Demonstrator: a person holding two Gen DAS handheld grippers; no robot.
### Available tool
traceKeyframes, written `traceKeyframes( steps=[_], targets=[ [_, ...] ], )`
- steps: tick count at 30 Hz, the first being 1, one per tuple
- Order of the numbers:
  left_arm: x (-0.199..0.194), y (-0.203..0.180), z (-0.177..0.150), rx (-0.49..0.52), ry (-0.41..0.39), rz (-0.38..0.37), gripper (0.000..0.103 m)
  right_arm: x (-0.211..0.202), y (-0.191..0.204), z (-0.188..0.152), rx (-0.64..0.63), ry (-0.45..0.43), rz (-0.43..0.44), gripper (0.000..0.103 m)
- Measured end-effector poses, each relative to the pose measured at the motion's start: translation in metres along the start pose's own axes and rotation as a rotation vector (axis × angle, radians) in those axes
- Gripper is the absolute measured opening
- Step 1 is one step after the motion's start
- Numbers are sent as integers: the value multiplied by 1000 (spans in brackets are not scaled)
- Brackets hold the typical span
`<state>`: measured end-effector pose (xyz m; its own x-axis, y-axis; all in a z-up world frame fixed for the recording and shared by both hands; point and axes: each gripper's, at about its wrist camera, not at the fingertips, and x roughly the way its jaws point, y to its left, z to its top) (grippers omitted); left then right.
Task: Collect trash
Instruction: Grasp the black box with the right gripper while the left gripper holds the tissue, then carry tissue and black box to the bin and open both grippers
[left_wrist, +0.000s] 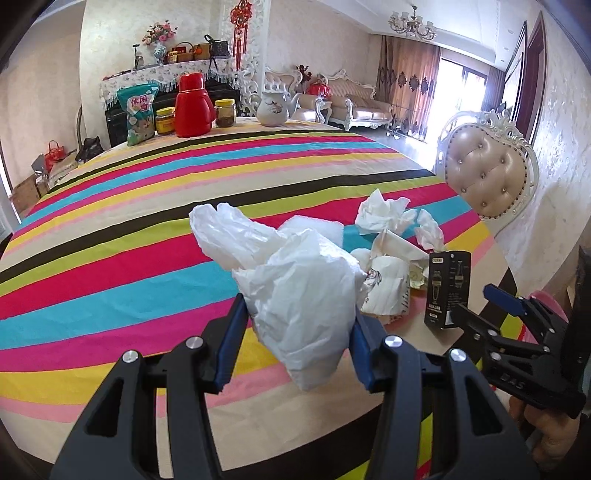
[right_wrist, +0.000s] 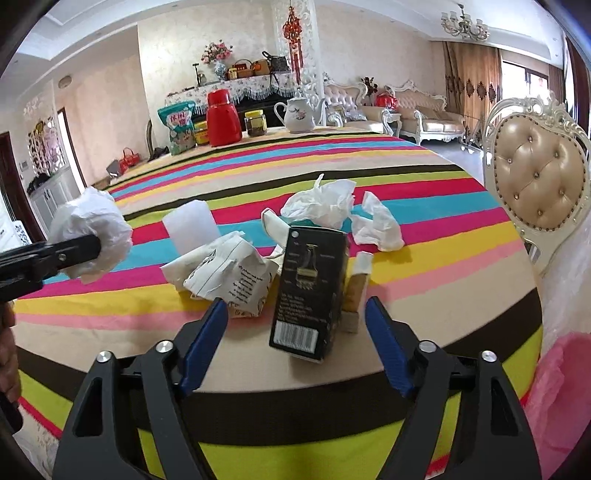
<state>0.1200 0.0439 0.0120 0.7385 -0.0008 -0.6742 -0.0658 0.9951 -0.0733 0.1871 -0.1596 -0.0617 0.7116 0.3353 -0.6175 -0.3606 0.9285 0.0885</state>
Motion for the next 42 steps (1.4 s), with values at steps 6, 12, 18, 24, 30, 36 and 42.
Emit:
traceKeyframes(
  steps=[6, 12, 18, 24, 30, 36, 42],
  targets=[
    [1, -1, 5, 6, -4, 5, 49, 26, 5, 3, -23, 54, -20, 57],
    [3, -7, 7, 11, 3, 12, 49, 28, 6, 3, -48, 67, 8, 40],
    [-1, -14, 10, 23, -13, 21, 49, 5, 6, 3, -56, 4, 33, 40],
    [-8, -25, 12, 20, -44, 23, 49, -26, -2, 4, -45, -61, 51, 40],
    [-13, -34, 9, 16, -59, 15, 50, -59, -24, 1, -9, -107, 56, 40],
    [-22, -33, 5, 1, -76, 13, 50, -76, -44, -7, 24, -110, 42, 40],
    [-28, -27, 1, -6, -84, 11, 50, -89, -61, -11, 69, -118, 47, 40]
  ],
)
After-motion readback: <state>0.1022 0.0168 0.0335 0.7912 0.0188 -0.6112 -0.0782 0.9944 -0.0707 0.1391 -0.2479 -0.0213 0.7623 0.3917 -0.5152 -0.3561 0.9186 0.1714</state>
